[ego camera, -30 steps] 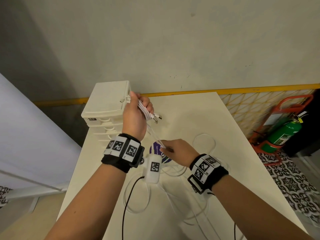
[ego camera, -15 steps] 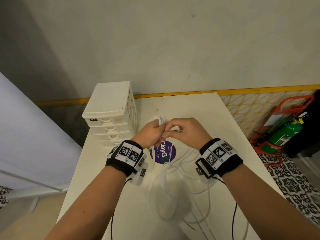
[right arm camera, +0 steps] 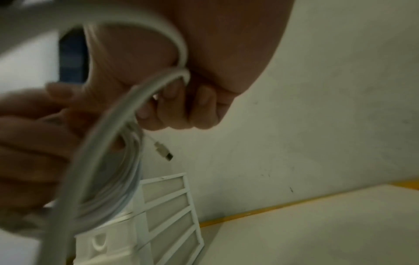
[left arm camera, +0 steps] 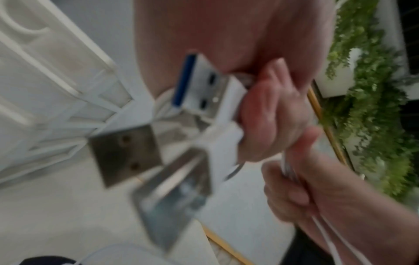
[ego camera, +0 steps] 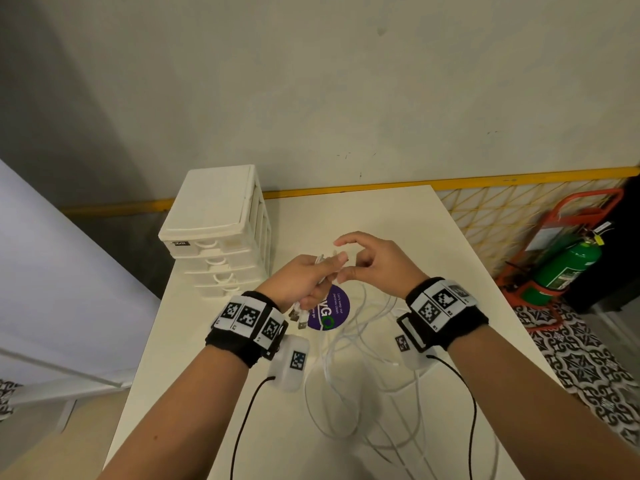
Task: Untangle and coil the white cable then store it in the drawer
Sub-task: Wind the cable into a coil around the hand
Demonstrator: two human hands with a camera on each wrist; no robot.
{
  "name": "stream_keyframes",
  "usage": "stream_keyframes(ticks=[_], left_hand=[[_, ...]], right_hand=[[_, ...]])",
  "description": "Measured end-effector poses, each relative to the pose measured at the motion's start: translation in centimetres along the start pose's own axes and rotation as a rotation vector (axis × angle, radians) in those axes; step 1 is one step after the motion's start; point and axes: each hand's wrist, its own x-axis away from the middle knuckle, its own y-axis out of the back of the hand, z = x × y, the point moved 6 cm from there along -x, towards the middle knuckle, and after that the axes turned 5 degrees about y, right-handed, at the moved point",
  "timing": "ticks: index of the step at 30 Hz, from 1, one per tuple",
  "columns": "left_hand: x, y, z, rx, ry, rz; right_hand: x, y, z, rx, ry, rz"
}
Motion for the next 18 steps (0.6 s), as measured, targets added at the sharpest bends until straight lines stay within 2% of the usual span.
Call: stream_keyframes(ticks=[2,5,9,11,13,18], left_hand=[[0.0,0.6,0.5,-0.048,0.047,-0.034],[0.2,-0.3,1.2,-0.121,0.128,0.042],[0.5,-1.5,0.3,0.066,0.065,0.152],[0.6,-1.4,-0.5,0.181,0.009,0.203],[0.6,-1.4,-1.3,0.295,-0.040,0.244],[0.2,-1.4,-2.6,0.503,-0.114,0.237]], right_hand=[[0.1,0.6,-0.7,-0.053,-0.031,-0.025],[-0.1,1.3,-0.7,0.040,0.006,-0.044],[-0.5,1.6,0.2,0.227,0.208,-0.102],[-0.2,1.5,-0.4,0.283,0.245,-0.125],[0.1,1.3,-1.2,0.315,0.219,-0.136],[0.4,0.1,-2.4,0.249,0.053,-0.155]])
